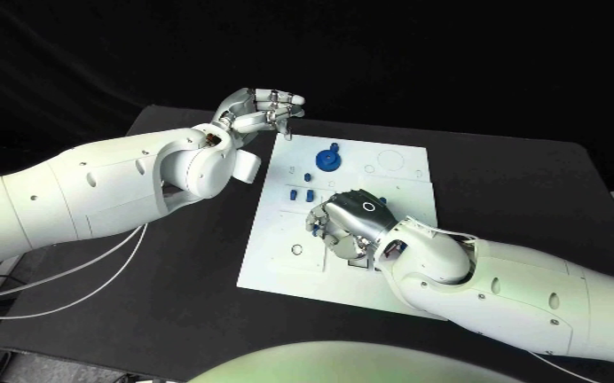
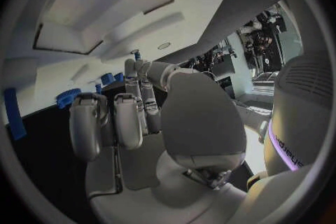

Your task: Assemble the parts on the task board

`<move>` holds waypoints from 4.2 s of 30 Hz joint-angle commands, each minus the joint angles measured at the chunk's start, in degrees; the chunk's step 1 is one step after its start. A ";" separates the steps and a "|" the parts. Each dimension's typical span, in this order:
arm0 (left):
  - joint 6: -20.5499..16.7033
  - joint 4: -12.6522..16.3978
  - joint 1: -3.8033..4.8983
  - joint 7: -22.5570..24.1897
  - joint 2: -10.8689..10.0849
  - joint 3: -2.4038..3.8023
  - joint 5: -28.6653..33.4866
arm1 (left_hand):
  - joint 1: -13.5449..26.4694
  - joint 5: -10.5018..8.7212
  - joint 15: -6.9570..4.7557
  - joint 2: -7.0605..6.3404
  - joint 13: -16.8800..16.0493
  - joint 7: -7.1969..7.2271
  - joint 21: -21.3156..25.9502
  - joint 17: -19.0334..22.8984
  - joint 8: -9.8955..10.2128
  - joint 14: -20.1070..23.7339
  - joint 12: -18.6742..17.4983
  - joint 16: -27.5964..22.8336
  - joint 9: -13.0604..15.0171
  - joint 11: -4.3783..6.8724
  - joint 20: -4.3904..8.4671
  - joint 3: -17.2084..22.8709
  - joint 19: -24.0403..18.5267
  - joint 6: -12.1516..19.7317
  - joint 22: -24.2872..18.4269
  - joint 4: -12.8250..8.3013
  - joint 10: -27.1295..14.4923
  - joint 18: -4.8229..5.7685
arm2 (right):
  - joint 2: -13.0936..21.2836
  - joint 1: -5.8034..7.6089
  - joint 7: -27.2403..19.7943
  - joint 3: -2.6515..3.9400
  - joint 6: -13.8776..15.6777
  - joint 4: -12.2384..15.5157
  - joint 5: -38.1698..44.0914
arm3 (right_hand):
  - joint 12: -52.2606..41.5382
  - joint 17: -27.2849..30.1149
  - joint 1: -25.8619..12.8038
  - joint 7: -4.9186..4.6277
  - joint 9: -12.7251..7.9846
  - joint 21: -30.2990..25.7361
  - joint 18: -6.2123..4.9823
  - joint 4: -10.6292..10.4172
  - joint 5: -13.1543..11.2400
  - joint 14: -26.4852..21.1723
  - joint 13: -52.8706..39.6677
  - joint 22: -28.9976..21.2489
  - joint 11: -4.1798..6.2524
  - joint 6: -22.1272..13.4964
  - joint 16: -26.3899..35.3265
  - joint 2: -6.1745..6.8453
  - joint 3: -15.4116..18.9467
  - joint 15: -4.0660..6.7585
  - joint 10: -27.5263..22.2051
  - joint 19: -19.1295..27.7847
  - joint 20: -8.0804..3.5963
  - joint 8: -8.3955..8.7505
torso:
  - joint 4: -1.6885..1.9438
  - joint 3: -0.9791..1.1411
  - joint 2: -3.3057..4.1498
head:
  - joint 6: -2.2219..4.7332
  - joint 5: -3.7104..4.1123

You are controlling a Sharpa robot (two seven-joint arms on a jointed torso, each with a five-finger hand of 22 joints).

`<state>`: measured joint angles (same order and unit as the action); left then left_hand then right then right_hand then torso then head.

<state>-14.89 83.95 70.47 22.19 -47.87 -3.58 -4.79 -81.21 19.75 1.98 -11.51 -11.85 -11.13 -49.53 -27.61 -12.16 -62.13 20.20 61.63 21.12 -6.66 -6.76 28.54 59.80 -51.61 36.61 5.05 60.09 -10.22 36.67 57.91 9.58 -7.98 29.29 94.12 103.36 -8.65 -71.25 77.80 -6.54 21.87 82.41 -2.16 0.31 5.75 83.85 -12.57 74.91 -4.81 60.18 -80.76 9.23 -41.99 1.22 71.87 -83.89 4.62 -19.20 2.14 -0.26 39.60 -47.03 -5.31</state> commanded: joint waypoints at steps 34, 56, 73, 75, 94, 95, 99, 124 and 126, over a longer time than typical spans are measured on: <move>1.16 -0.05 0.08 -0.04 0.07 0.06 0.27 | 0.02 0.30 0.17 -0.15 -0.10 -0.03 0.27 0.09 0.34 0.12 0.27 0.31 -0.07 -0.09 -0.33 -0.03 0.04 0.50 0.07 -0.11 -0.48 -0.28 | -0.38 -0.08 0.61 -0.04 -5.43 -0.22 3.06 | 0.83 0.45 -1.13 -0.53 0.52 0.13 0.41 0.81 -1.38 2.71 -0.12 11.65 1.99 0.05 0.38 -0.22 0.24 0.31 1.86 -2.77 -0.20 -0.27 | -0.01 -0.02 -0.03 | -0.29 0.11; 1.14 -0.40 0.08 -0.38 -0.03 0.06 0.27 | -0.05 0.31 0.19 -0.09 -0.13 -0.06 0.27 0.13 0.35 0.17 0.40 0.36 -0.10 -0.12 -0.37 0.04 0.02 0.64 0.09 -0.19 -0.73 -0.30 | 2.04 0.10 2.73 -0.02 0.94 1.80 2.53 | 4.62 3.98 -6.03 -2.00 -0.94 -6.83 -1.08 -1.56 0.47 1.58 2.32 8.67 -0.66 -7.52 2.02 4.52 6.76 -1.91 -8.70 0.23 1.80 4.84 | -0.13 0.03 -0.08 | 0.37 0.63; 1.81 -0.35 0.06 -0.68 -0.24 0.04 0.27 | -0.18 0.31 0.19 0.01 -0.16 -0.06 0.25 0.16 0.33 0.20 0.52 0.39 -0.11 -0.12 -0.38 0.13 0.01 0.69 0.11 -0.28 -0.82 -0.32 | 13.07 6.49 3.82 1.35 -7.87 6.93 -4.76 | 3.76 4.33 -6.62 -1.47 -1.20 -8.19 -1.32 -2.33 3.00 1.62 3.06 8.07 -0.71 -8.49 2.03 5.83 9.66 -1.97 -10.61 0.58 1.83 5.92 | -0.24 -0.14 -0.27 | 1.90 3.22; 1.90 -0.35 0.06 -0.70 -0.24 0.03 0.27 | -0.18 0.31 0.19 0.01 -0.16 -0.06 0.25 0.16 0.33 0.20 0.52 0.39 -0.11 -0.12 -0.38 0.13 0.01 0.69 0.11 -0.28 -0.82 -0.32 | 14.48 7.57 3.62 1.41 -10.39 6.63 -5.31 | 3.80 4.14 -6.58 -1.55 -1.36 -9.37 -1.54 -2.65 3.61 1.68 3.42 7.55 -0.90 -9.34 1.84 6.01 11.95 -2.16 -12.08 1.05 1.94 6.49 | -0.33 -0.19 -0.38 | 1.96 3.51; 2.24 -0.59 0.04 -0.91 -0.19 -0.01 0.25 | -0.15 0.28 0.20 0.01 -0.19 -0.07 0.25 0.18 0.30 0.22 0.62 0.42 -0.10 -0.13 -0.40 0.11 0.00 0.69 0.12 -0.28 -0.85 -0.31 | 15.01 8.32 2.05 1.06 -13.21 3.83 -5.99 | -2.13 6.17 0.65 -0.48 -1.78 -10.08 -1.57 -5.74 3.91 1.15 5.28 7.36 -0.66 -7.96 2.41 1.02 23.43 -1.92 -13.11 0.61 1.92 7.62 | -0.17 -0.24 -0.31 | 2.14 3.81; 2.27 -0.59 0.04 -0.93 -0.20 -0.01 0.25 | -0.15 0.28 0.20 0.01 -0.19 -0.07 0.25 0.18 0.30 0.22 0.62 0.42 -0.10 -0.13 -0.40 0.11 0.00 0.69 0.12 -0.28 -0.85 -0.31 | 14.79 8.23 2.09 1.03 -12.91 3.60 -6.05 | -2.47 6.16 1.04 -0.62 -1.87 -9.74 -1.48 -5.90 2.58 1.20 5.50 7.53 -0.51 -7.62 2.38 0.67 22.39 -1.65 -12.62 0.42 1.82 7.69 | -0.16 -0.24 -0.30 | 2.11 3.80; 2.27 -0.63 0.05 -0.98 -0.22 -0.01 0.25 | -0.13 0.28 0.21 0.01 -0.19 -0.08 0.25 0.18 0.30 0.22 0.64 0.42 -0.10 -0.14 -0.40 0.11 0.00 0.69 0.12 -0.27 -0.86 -0.31 | 14.17 7.91 2.15 0.97 -12.42 3.07 -6.19 | -3.30 5.95 1.27 -1.07 -1.99 -8.45 -1.23 -6.90 0.90 1.44 6.21 8.17 0.18 -5.81 2.17 0.27 18.82 -1.10 -10.22 -0.21 1.26 7.52 | -0.20 -0.23 -0.29 | 2.00 3.73; 2.41 -0.78 0.05 -1.26 -0.22 -0.01 0.24 | 0.00 0.26 0.24 0.11 -0.24 -0.10 0.25 0.21 0.24 0.25 0.80 0.46 -0.10 -0.15 -0.44 0.09 -0.03 0.68 0.13 -0.18 -0.91 -0.30 | 13.70 7.21 4.49 0.96 -5.65 3.72 -3.87 | -3.71 5.05 2.14 -0.14 0.23 -2.52 0.01 -6.04 -2.57 1.92 6.61 11.03 1.81 0.49 1.30 -1.52 9.20 0.16 -2.15 -2.55 -0.01 3.95 | -0.32 -0.17 -0.45 | 1.49 3.73; 2.42 -0.85 0.05 -1.27 -0.19 -0.01 0.24 | 0.00 0.26 0.24 0.11 -0.24 -0.10 0.25 0.21 0.24 0.25 0.80 0.46 -0.10 -0.15 -0.44 0.09 -0.03 0.68 0.13 -0.18 -0.91 -0.30 | 14.48 7.53 4.54 1.09 -4.62 5.26 -4.04 | -3.64 5.08 2.10 -0.15 0.35 -2.44 0.03 -5.89 -2.57 1.93 6.60 11.08 1.81 0.52 1.30 -1.38 9.08 0.17 -2.08 -2.58 -0.04 3.83 | -0.37 -0.20 -0.48 | 1.46 3.69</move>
<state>-13.41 83.08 70.47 20.75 -48.16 -3.64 -4.78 -81.21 19.75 1.98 -11.52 -12.04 -11.14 -49.53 -27.45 -12.16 -62.13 20.62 61.86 21.08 -6.86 -6.76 28.54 59.80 -51.21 36.67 5.05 59.49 -10.22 50.91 65.20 13.49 -7.02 21.16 98.27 98.10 -12.53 -66.22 80.01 -6.73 20.77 79.77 -3.07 -5.46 2.95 84.03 -6.00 74.93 -2.99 60.40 -79.11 8.50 -32.60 1.05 69.27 -84.10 5.02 -14.50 1.83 -0.42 39.18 -45.54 -1.59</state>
